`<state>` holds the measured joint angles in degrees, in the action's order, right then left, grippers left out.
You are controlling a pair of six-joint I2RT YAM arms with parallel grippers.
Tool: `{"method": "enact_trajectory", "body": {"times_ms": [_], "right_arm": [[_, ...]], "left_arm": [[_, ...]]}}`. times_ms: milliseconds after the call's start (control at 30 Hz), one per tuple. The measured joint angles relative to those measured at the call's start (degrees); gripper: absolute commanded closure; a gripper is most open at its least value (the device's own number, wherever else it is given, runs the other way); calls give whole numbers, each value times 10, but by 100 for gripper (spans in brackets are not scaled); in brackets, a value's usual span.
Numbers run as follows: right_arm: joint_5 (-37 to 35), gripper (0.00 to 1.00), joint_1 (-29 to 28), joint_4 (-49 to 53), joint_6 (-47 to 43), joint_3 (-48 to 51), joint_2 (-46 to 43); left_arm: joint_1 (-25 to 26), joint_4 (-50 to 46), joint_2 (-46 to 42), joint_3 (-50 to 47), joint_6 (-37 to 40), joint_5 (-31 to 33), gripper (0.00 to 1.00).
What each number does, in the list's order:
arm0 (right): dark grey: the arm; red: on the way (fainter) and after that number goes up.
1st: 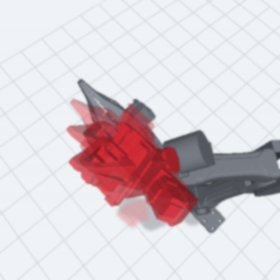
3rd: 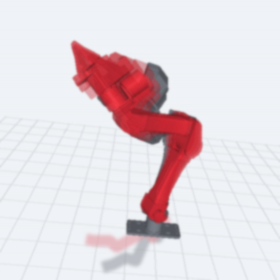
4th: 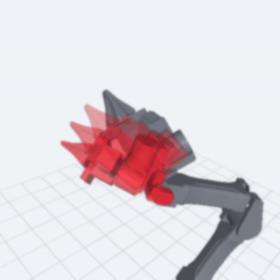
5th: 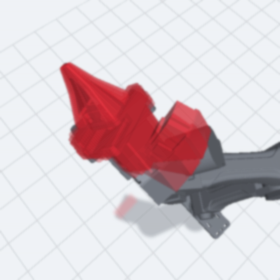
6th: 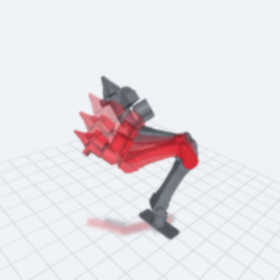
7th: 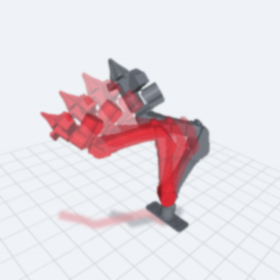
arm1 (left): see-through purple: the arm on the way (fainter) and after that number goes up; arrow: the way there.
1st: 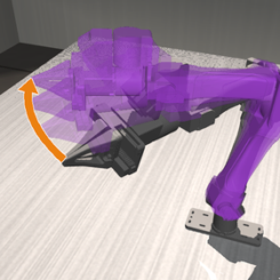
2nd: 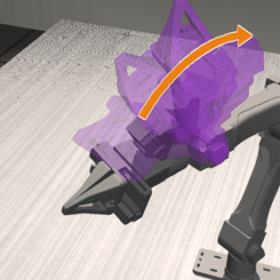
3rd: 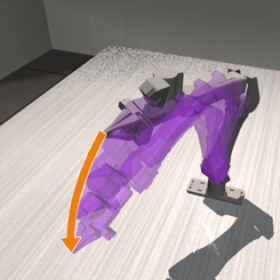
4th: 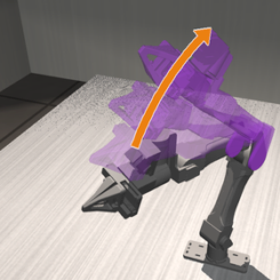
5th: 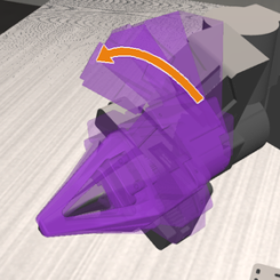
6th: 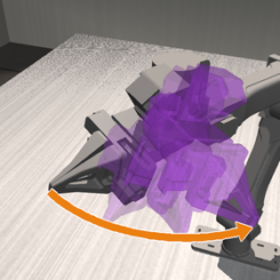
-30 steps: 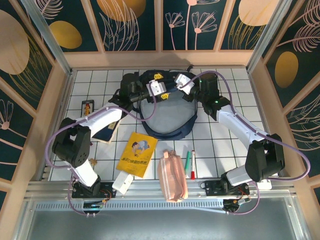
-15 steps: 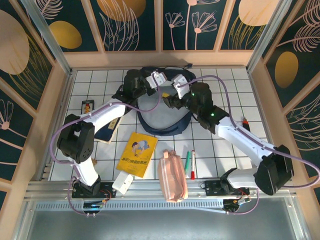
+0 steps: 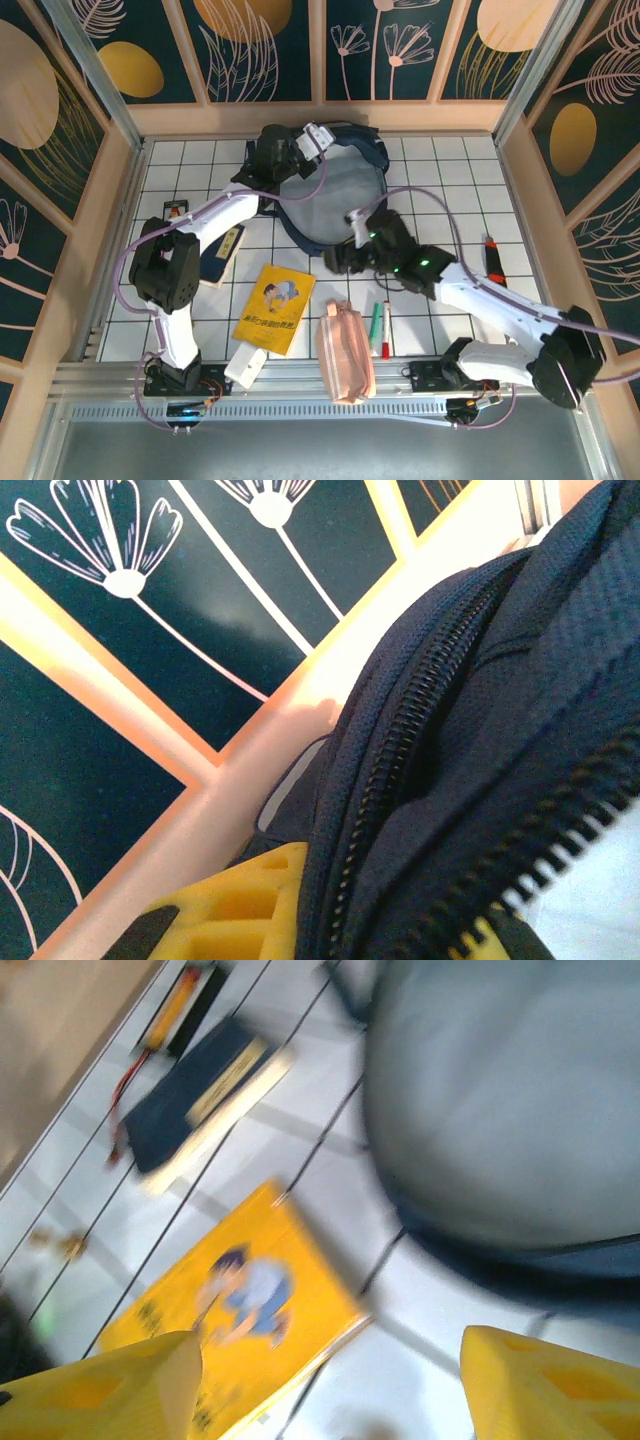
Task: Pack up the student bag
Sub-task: Open the student bag at the top-center of the table.
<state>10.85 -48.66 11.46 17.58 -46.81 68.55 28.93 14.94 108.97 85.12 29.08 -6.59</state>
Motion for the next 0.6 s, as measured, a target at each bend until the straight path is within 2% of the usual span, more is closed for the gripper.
{"method": "enact_trajectory", "body": {"times_ms": [100, 200, 500, 600], "right_arm": [[35, 39, -34, 2, 3, -3, 63], [50, 43, -36, 10, 5, -17, 133], [49, 37, -21, -5, -5, -67, 290], [45, 40, -11, -7, -8, -68, 312]], "left_arm": [[-10, -2, 1, 2, -23, -6, 100], [-24, -2, 1, 2, -38, -20, 100], [-71, 16, -17, -36, -68, -51, 100], [-76, 20, -21, -44, -68, -57, 100]]}}
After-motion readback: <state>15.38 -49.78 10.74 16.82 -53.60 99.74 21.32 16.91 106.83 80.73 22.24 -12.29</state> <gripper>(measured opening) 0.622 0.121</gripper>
